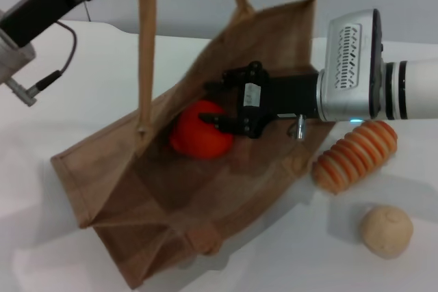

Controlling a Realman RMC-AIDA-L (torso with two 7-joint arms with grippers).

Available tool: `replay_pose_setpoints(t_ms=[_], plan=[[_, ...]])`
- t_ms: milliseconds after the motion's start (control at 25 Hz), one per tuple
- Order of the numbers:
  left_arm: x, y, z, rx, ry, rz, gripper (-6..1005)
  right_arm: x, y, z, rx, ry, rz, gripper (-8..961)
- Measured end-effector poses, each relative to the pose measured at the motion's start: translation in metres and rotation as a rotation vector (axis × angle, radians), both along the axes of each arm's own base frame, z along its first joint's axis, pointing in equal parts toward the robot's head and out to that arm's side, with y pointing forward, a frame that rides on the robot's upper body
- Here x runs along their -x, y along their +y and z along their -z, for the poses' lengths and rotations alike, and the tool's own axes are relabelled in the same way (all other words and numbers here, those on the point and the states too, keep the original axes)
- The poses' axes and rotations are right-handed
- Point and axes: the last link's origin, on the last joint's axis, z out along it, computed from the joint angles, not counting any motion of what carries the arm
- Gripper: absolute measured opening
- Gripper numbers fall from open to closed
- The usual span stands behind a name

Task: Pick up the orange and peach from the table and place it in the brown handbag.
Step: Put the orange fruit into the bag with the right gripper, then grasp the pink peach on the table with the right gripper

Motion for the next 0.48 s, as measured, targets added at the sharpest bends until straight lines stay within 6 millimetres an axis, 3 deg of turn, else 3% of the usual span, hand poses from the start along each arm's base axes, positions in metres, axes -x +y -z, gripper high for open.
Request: replay_pose_setpoints(t_ms=[360, 480], plan=[[0.026, -0.003, -0.012, -0.115, -0.031, -0.128, 121, -0.005, -0.008, -0.008, 0.014, 0.083, 0.007, 622], [0.039, -0.003, -0.014, -0.159, -0.036, -0.203, 121, -0.010, -0.015, -0.017, 0.034, 0.134, -0.006, 662]])
